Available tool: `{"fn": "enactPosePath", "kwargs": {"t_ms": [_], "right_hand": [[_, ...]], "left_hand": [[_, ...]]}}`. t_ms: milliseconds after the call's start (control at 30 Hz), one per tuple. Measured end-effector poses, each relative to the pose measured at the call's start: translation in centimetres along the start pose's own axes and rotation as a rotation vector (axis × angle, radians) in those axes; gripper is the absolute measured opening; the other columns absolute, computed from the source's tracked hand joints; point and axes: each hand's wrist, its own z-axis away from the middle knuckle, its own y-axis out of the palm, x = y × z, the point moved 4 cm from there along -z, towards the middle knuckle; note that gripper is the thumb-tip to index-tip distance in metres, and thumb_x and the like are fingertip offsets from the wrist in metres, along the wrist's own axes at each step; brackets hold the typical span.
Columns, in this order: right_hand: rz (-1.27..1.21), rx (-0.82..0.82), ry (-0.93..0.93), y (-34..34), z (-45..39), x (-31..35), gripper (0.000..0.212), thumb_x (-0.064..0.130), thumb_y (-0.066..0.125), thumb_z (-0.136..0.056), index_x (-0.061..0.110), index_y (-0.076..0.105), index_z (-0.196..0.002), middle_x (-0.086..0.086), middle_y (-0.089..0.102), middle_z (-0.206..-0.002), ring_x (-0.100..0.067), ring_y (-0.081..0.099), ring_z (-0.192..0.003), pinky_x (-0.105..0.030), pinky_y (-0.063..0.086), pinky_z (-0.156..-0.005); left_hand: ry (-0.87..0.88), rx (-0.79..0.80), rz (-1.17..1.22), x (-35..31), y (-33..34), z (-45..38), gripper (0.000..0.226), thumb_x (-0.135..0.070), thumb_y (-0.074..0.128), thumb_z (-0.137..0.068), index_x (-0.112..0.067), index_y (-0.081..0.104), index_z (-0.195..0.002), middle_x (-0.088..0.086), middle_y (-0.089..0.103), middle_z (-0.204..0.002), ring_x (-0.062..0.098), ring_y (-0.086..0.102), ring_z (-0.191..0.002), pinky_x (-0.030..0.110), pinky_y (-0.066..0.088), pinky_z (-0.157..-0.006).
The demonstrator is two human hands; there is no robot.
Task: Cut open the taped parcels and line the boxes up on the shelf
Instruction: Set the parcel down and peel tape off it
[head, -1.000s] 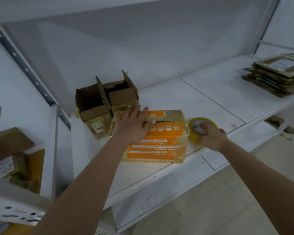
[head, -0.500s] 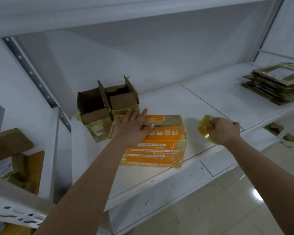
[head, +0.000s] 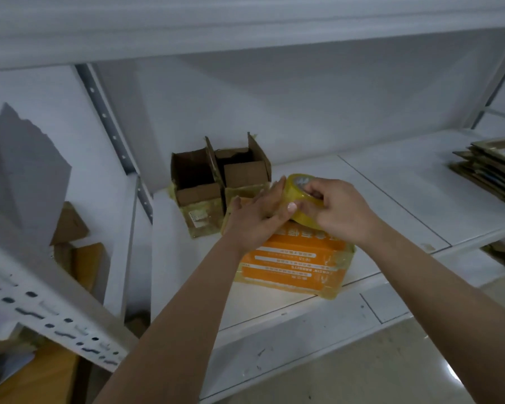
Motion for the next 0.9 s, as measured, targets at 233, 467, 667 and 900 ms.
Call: {"fn": "enactPosePath", "kwargs": {"t_ms": [233, 467, 667, 900], "right_hand": [[-0.019, 0.030, 0.010, 0.4, -0.2, -0.2, 0.019, 0.034, 0.063, -0.092, 0.016, 0.069, -0.097, -0.001, 0.069, -0.091, -0.020, 0.062, -0.084, -0.037, 0.050, -0.078], [0.106, 0.452, 0.016, -0.6, -0.2, -1.1, 0.029, 0.036, 0.075, -0.083, 0.027, 0.059, -0.106, 0.004, 0.062, -0.106, -0.017, 0.061, -0.098, -0.032, 0.051, -0.083], [-0.234, 0.273, -0.010, -3.8, -1.8, 0.0, 0.024, 0.035, 0.071, -0.085, 0.012, 0.068, -0.084, 0.001, 0.067, -0.080, -0.015, 0.064, -0.075, -0.033, 0.051, -0.072], [-0.632, 0.243, 0.042, -4.3, -1.7, -1.2, 0.030, 0.043, 0.056, -0.080, 0.018, 0.068, -0.091, 0.013, 0.068, -0.074, -0.003, 0.062, -0.072, -0.021, 0.046, -0.072]], "left_hand": [[-0.127, -0.080, 0.216, 0.8, 0.3, 0.3, 0.028, -0.059, 0.013, -0.101, -0.069, 0.018, -0.127, -0.006, 0.037, -0.155, 0.018, 0.017, -0.147, 0.035, -0.006, -0.118], [-0.075, -0.145, 0.569, 1.3, -0.3, 0.1, 0.042, -0.050, 0.028, -0.104, -0.043, 0.047, -0.141, -0.009, 0.055, -0.141, 0.015, 0.042, -0.137, 0.044, 0.024, -0.119], [-0.143, -0.332, 0.748, 2.4, -1.8, 1.2, 0.047, -0.058, 0.028, -0.100, -0.038, 0.062, -0.126, -0.028, 0.061, -0.119, -0.011, 0.052, -0.110, 0.020, 0.033, -0.105], [-0.126, -0.307, 0.707, 2.0, -1.5, 0.8, 0.052, -0.059, 0.033, -0.099, -0.035, 0.047, -0.143, -0.038, 0.065, -0.098, -0.024, 0.051, -0.098, 0.003, 0.035, -0.081]]}}
